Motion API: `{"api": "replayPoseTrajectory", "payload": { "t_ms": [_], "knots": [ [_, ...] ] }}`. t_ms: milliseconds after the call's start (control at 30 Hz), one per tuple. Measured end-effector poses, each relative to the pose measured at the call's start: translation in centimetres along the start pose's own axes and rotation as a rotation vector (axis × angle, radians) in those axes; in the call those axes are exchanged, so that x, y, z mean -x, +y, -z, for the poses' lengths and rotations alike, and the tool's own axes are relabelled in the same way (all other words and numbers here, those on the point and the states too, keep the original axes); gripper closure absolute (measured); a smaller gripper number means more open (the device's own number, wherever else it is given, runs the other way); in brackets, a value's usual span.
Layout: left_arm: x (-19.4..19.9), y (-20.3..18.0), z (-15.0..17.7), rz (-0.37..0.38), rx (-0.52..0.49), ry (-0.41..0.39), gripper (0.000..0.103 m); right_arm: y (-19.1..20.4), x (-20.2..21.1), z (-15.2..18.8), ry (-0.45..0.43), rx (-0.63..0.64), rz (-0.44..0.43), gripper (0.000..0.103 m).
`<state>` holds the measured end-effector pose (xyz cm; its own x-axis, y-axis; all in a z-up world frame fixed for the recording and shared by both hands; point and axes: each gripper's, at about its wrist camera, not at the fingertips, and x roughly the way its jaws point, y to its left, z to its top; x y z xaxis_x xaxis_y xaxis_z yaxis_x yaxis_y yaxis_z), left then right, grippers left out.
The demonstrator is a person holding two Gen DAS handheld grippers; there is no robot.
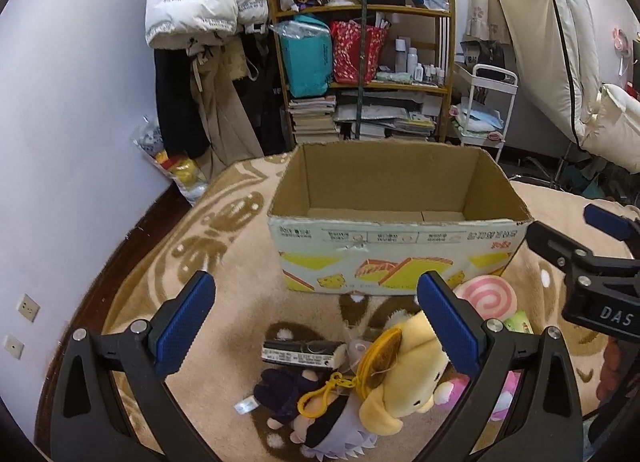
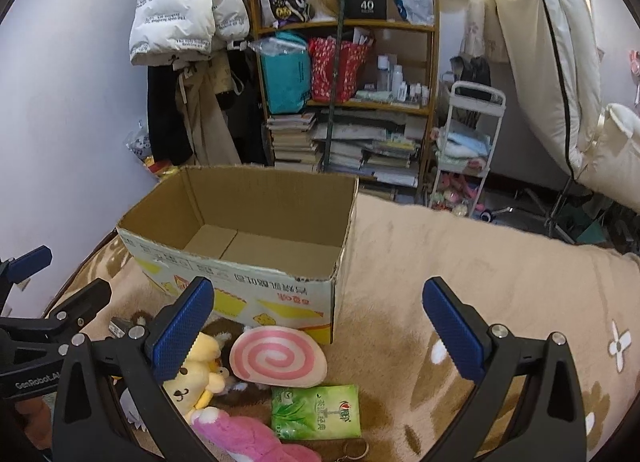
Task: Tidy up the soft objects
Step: 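Lower the left tool onto the yellow plush dog while the right tool lowers onto the swirl cushion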
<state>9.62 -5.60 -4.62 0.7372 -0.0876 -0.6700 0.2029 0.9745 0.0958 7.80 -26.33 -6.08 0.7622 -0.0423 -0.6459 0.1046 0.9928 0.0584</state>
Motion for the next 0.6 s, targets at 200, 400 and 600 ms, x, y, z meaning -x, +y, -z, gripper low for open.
{"api": "replayPoseTrajectory", "payload": {
  "t_ms": [200,400,600],
  "knots": [
    [-0.2,-0.7,0.8,0.014,-0.046,0.015,0.003,-0.1,-1.1,0.2,0.045,-0.007,-0.008,0.0],
    [-0.7,-1.8,1.6,0.053,-0.09,0.054,0.003,0.0,-1.7,0.6,0.068,-0.003,-0.022,0.0],
    [-1.5,-2.7,2.2,0.098,-0.13,0.114,0.003,-0.2,-2.7,1.0,0.121,-0.017,-0.034,0.0]
  ]
}}
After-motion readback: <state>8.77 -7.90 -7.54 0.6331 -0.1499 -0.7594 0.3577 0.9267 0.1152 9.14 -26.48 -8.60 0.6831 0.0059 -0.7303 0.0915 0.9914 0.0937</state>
